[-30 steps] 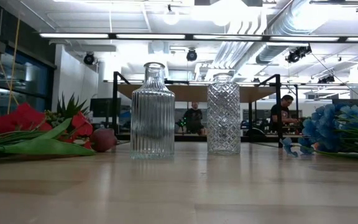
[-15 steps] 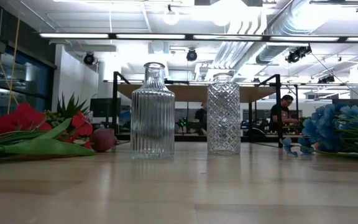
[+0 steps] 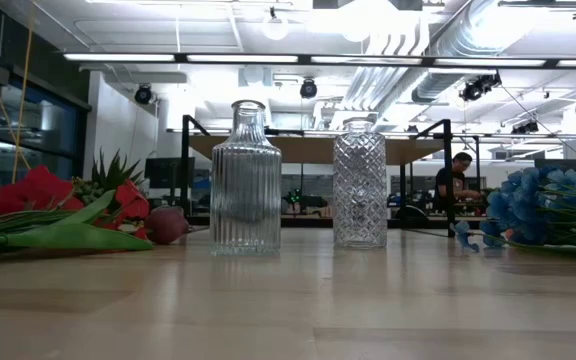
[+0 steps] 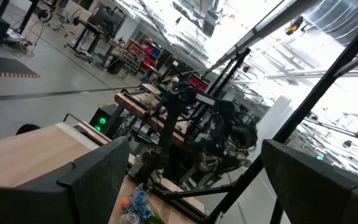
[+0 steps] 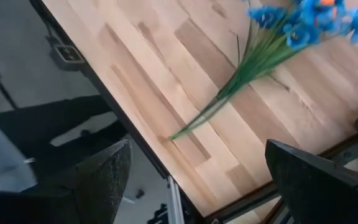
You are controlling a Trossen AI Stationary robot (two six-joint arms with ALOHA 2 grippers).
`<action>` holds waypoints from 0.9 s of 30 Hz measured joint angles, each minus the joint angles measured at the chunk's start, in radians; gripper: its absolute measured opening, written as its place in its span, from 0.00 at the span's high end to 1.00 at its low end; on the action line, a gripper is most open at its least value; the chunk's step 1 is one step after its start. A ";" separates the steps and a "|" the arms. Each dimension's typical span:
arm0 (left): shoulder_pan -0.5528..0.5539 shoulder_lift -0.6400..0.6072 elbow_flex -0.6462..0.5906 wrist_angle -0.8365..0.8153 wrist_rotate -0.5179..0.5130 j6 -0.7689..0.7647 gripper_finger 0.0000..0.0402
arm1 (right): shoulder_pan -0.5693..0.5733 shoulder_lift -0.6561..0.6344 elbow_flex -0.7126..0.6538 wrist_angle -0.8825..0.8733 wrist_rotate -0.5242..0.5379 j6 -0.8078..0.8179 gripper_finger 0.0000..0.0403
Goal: Pick and place flowers into a vace then onto a shelf
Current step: Put the orange flower into the top transparent vase
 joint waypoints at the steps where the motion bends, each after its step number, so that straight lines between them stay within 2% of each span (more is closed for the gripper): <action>1: 0.000 0.000 0.000 0.000 0.000 0.000 0.01 | 0.024 0.019 0.000 0.000 0.008 0.024 0.11; 5: 0.000 0.000 0.000 0.000 0.000 0.000 0.01 | 0.075 0.094 0.000 0.013 0.007 0.083 0.11; 10: 0.000 0.000 0.000 0.000 0.001 0.000 0.01 | 0.082 0.197 0.000 0.006 0.003 0.091 0.11; 18: 0.000 0.000 0.000 0.000 0.028 -0.002 0.01 | 0.048 0.332 0.000 -0.051 -0.013 0.099 0.11; 27: 0.000 0.000 0.000 0.000 0.097 -0.002 0.01 | -0.032 0.412 0.000 -0.077 0.006 0.089 0.11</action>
